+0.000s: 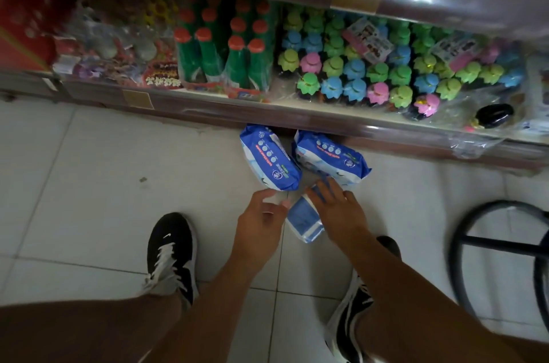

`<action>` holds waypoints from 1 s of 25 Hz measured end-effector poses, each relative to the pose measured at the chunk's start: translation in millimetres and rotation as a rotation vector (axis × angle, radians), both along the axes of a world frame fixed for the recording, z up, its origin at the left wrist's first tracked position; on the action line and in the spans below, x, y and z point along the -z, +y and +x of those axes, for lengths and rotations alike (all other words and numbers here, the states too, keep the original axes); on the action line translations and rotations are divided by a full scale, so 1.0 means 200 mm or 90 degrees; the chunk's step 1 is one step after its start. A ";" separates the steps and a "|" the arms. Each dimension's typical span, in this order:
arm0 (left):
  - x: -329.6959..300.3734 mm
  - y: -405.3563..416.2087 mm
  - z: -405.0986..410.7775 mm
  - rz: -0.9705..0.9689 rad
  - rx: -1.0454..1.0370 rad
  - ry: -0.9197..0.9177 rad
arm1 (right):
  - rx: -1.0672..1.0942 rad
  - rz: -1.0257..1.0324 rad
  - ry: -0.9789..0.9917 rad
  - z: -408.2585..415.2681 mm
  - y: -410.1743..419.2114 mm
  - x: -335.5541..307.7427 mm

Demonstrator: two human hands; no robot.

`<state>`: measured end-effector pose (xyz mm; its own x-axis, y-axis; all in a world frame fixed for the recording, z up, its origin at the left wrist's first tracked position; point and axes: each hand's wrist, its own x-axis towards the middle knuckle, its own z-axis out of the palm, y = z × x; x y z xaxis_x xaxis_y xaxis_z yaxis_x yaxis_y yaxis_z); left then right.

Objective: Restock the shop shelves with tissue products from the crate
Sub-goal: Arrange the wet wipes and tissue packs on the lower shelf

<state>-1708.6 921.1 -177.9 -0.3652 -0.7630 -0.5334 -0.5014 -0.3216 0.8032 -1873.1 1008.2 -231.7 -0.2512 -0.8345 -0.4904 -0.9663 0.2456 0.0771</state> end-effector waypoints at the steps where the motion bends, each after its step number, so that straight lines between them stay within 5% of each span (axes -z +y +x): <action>1: -0.01 0.00 0.00 0.001 0.009 -0.001 | -0.007 -0.008 0.002 0.00 0.00 0.00; 9: -0.04 -0.01 0.01 -0.024 0.045 -0.001 | -0.011 -0.029 -0.032 -0.06 -0.03 -0.18; 16: -0.20 -0.03 0.04 -0.144 0.159 0.029 | 0.252 0.060 -0.356 -0.17 -0.04 -0.55; 19: -0.37 -0.10 0.05 -0.079 0.265 0.100 | 0.305 0.052 -0.477 -0.18 -0.05 -0.79; 25: -0.78 -0.13 0.03 -0.041 0.328 0.223 | 0.292 -0.049 -0.528 -0.16 0.00 -1.36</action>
<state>-1703.0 895.2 -21.7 -0.8395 -0.4691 -0.2741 -0.2825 -0.0540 0.9577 -1904.2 1008.1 39.9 -0.1597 -0.7784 -0.6071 -0.5135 0.5907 -0.6224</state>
